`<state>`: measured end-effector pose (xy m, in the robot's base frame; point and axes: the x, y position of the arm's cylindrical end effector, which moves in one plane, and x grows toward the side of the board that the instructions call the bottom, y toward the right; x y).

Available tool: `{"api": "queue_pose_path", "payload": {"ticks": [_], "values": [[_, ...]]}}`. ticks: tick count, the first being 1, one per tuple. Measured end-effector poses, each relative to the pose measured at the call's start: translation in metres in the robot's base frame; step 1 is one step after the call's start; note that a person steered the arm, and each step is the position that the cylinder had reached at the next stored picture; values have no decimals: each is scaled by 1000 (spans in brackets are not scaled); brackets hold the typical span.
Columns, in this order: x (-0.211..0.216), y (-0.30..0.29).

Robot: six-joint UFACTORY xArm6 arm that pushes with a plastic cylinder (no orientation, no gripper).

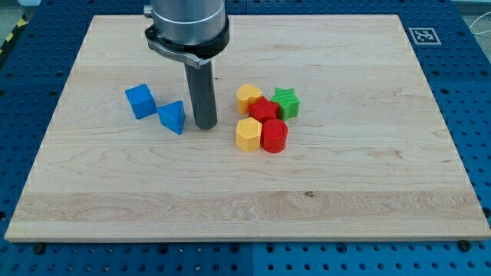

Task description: Push the green circle a bit up

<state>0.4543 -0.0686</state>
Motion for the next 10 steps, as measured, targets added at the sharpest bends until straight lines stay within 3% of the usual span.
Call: {"api": "queue_pose_path", "payload": {"ticks": [3, 6, 10], "values": [[-4, -75], [3, -19], [-87, -72]]}}
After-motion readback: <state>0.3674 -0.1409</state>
